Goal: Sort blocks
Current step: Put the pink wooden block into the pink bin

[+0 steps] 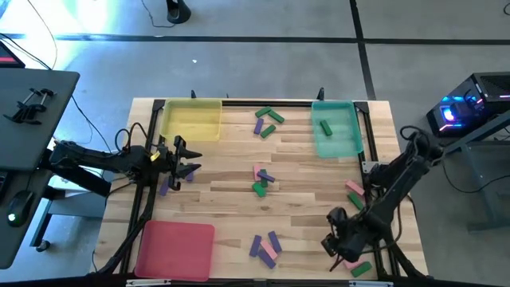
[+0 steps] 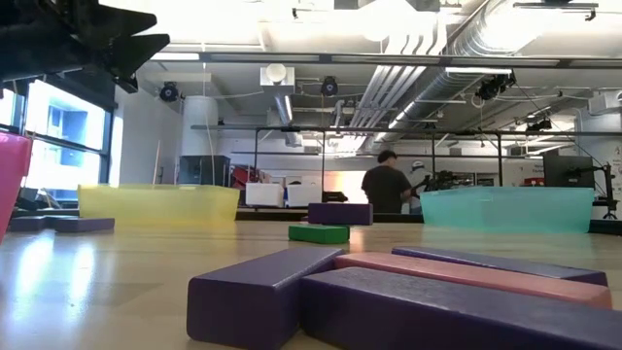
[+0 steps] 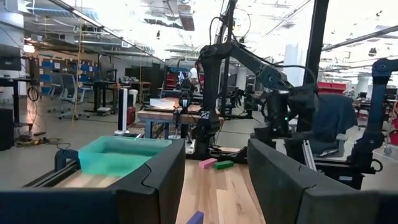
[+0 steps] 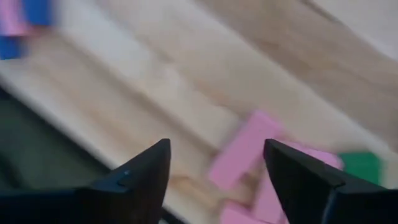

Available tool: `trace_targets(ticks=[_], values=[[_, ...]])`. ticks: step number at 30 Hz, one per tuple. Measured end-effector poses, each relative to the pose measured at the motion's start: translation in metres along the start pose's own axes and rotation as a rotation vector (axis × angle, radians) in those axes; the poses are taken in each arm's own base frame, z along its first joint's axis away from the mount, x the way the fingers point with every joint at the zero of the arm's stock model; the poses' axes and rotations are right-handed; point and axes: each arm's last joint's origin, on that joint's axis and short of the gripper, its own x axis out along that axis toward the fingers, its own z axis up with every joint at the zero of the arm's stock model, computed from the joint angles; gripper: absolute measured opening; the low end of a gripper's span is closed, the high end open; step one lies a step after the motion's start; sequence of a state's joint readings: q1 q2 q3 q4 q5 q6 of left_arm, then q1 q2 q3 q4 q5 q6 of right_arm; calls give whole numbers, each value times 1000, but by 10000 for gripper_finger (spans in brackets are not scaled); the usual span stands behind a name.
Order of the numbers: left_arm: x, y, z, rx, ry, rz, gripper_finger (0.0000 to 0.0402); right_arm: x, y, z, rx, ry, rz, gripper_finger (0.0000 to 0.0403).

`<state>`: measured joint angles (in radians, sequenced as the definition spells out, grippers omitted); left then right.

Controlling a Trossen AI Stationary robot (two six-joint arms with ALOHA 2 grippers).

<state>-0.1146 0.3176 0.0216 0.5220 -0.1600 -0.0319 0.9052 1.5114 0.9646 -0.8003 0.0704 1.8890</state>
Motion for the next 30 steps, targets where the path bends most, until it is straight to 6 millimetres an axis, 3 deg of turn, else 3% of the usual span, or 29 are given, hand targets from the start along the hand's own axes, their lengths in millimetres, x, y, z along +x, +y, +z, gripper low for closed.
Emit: trace_targets(ticks=[5, 16, 22, 30], values=[[0, 0, 0, 0, 0, 0, 161, 14, -6, 1, 76, 39, -158, 287], [0, 0, 0, 0, 1, 0, 161, 40, 9, 4, 79, 68, -119, 271], [0, 0, 0, 0, 2, 0, 161, 56, 11, 9, 78, 121, -181, 270], [0, 0, -1, -7, 9, 1, 161, 58, 15, 8, 68, 136, -147, 270]])
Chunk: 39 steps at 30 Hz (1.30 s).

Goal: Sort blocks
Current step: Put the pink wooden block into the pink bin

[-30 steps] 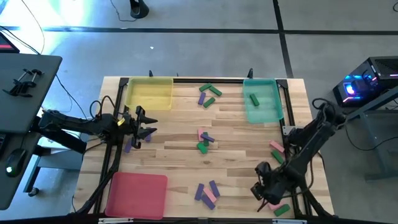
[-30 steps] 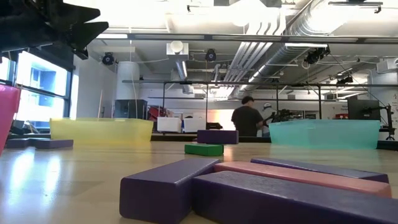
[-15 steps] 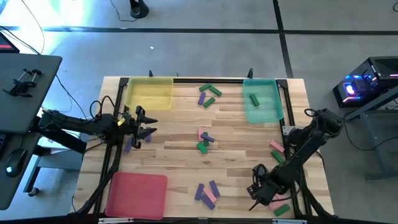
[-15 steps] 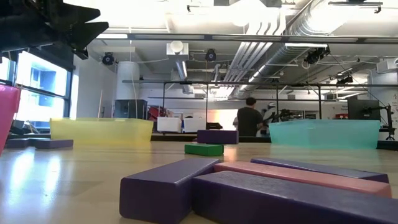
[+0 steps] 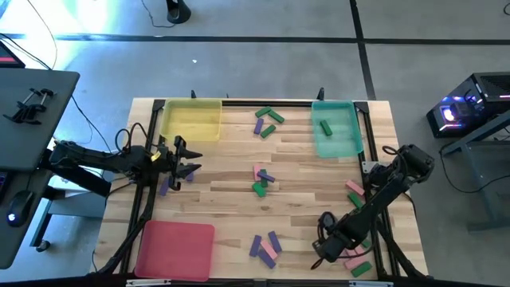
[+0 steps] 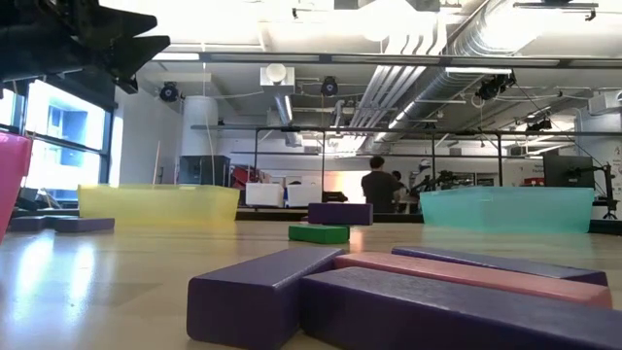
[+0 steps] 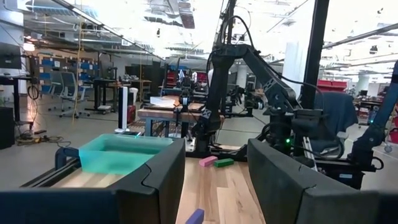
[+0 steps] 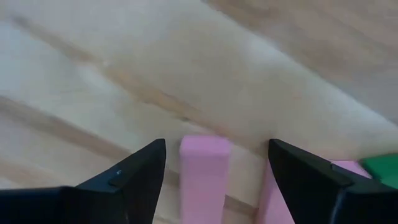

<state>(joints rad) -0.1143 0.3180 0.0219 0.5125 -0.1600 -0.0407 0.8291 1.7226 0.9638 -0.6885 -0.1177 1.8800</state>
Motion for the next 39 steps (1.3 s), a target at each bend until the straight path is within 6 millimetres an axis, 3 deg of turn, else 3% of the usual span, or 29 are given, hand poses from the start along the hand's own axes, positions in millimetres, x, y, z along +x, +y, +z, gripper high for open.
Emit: trace_targets(ticks=[8, 14, 21, 24, 26, 30, 39], values=[[0, 0, 0, -4, 4, 0, 161, 2, 0, -1, -19, 9, -7, 226], [0, 0, -1, -6, 14, 1, 161, 16, 4, 2, -75, 36, -48, 160], [0, 0, -1, -6, 14, 1, 161, 15, 5, 10, -114, 8, -45, 74], [0, 0, -1, -5, 16, 1, 161, 12, 5, 11, -127, -43, -30, 73], [0, 0, -4, -2, 38, 2, 161, 4, 4, 13, -130, -124, 4, 73], [0, 0, -6, 3, 66, 3, 161, -19, 0, 26, -161, -485, 95, 73], [6, -3, 4, -2, -41, -18, 161, -68, 6, 44, -483, -1030, 139, 73]])
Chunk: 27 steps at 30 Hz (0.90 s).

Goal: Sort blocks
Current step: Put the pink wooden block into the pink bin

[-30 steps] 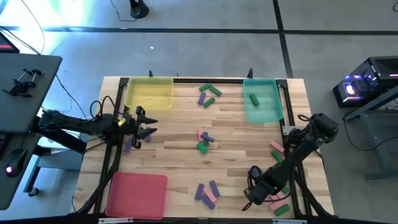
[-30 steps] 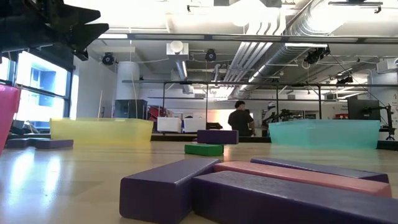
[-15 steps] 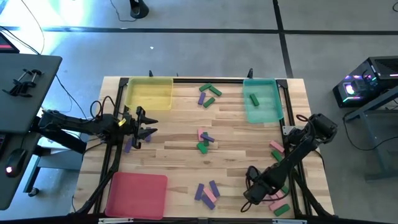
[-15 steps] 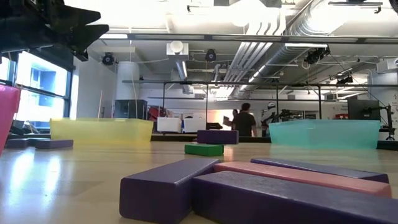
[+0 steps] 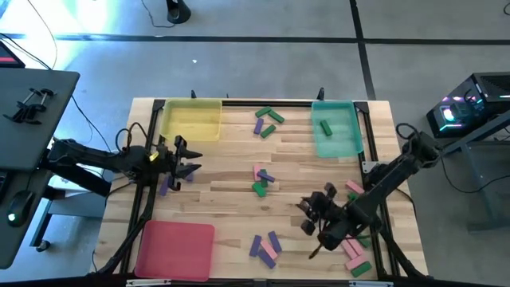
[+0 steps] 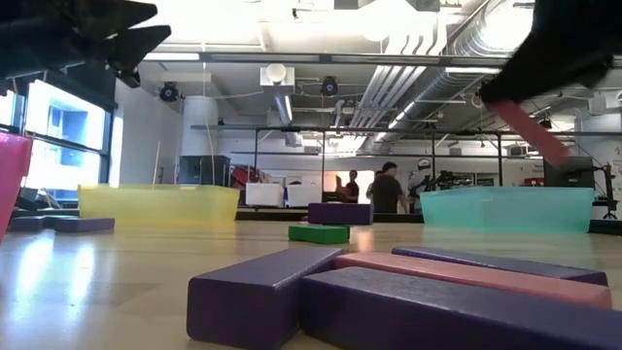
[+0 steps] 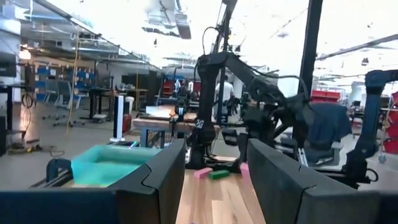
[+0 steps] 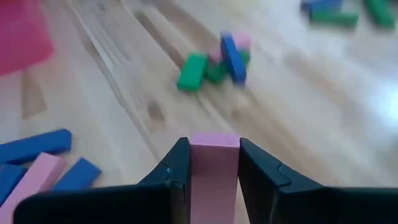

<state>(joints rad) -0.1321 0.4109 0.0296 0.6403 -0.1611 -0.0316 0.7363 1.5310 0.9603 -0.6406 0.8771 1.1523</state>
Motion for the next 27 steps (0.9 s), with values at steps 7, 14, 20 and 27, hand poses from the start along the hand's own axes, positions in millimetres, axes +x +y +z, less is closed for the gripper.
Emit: trace_targets(ticks=[7, 14, 20, 27], values=[[36, -9, 12, 34, 106, 13, 161, 24, -18, 8, -88, -113, -34, 73], [86, -18, 7, 83, 244, 14, 161, 50, -45, 10, -17, -423, 270, 73], [129, -25, -8, 95, 330, 0, 162, 48, -60, 35, -87, -743, 428, 73], [168, -33, -30, 73, 301, -126, 197, 47, -46, 63, -220, -803, 538, 73]])
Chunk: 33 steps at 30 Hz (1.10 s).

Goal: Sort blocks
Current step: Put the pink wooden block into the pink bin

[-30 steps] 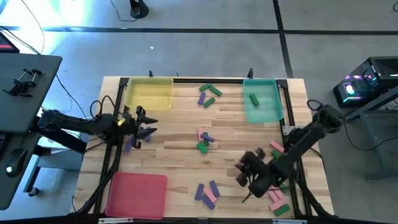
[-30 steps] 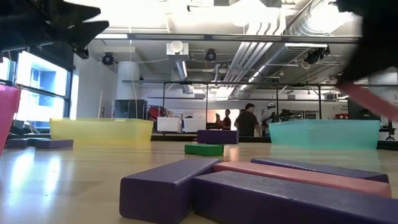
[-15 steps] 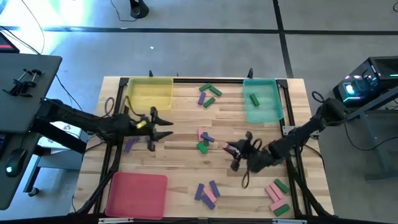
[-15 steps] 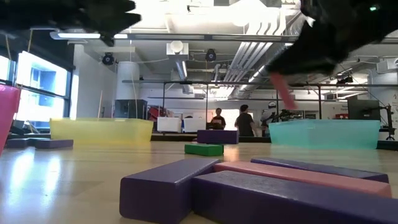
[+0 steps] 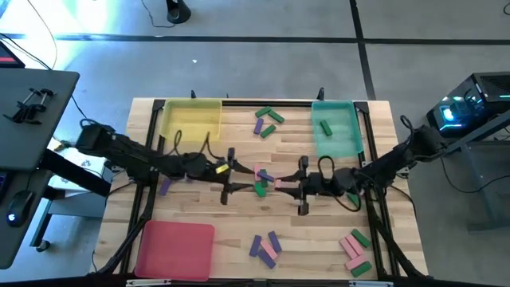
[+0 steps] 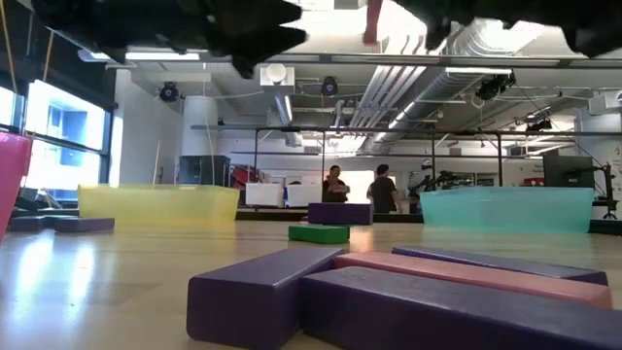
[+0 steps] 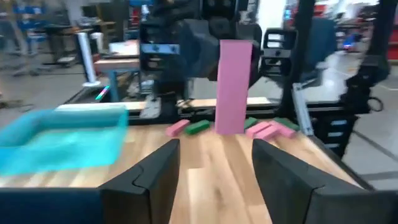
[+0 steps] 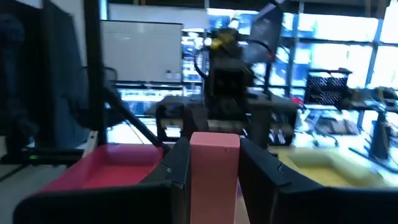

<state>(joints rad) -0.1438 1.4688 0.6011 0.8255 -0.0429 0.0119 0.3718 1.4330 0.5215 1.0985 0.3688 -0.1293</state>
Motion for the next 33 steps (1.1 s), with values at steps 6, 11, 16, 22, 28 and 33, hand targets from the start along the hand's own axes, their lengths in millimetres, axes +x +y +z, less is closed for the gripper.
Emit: trace_targets(ticks=[6, 11, 16, 22, 28, 33], values=[[26, -1, -6, -16, -47, -12, 242, 14, 5, 10, -70, -7, 44, 73], [43, -4, -8, -27, -43, -61, 252, 20, 6, 12, -93, -3, 49, 73], [53, -5, -9, -61, -38, -119, 252, 22, 3, 9, -85, 7, 64, 73], [53, -7, -11, -63, -2, -145, 252, 24, 0, 6, -103, 26, 42, 73], [52, -7, -16, -67, 56, -142, 253, 19, 1, 9, -116, 82, 57, 73], [52, -7, -16, -64, 60, -129, 253, 17, 2, 12, -116, 85, 37, 73]])
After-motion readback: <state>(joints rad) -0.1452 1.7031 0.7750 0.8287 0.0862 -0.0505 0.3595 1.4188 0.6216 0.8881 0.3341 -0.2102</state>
